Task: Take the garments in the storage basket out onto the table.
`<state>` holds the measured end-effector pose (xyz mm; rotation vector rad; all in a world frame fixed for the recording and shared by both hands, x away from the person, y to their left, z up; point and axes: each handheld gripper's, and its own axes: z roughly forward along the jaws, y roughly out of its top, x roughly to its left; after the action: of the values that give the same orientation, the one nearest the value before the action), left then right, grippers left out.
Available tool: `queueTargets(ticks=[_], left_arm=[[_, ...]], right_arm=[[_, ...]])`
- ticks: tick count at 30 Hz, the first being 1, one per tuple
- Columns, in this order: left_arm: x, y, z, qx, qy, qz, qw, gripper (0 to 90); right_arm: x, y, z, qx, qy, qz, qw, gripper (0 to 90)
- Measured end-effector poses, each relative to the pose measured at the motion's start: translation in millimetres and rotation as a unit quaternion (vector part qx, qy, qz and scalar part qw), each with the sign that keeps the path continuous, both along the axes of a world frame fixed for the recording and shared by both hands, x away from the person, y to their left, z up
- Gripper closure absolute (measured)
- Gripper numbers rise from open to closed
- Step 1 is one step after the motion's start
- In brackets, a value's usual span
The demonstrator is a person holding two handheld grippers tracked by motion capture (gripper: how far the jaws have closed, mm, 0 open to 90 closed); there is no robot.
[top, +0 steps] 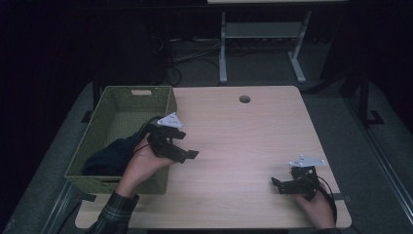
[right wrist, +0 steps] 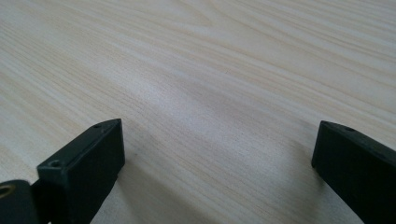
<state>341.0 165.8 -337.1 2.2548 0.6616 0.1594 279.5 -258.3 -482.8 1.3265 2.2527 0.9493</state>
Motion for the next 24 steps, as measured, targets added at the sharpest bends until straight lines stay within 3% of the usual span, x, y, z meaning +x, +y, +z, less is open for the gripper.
queueTargets(ticks=[8, 24], left_arm=[[-1.6, 15.8, 9.1, -0.007, -0.008, 0.012, 0.9999, 14.8], [-0.7, 51.4, 18.9, 0.000, -0.023, 0.039, 0.9990, 14.8]], right_arm=[[0.1, 0.0, -0.1, 0.000, 0.000, 0.000, 1.0000, 2.4], [0.1, -0.1, -0.1, 0.000, 0.000, 0.000, 1.0000, 2.4]])
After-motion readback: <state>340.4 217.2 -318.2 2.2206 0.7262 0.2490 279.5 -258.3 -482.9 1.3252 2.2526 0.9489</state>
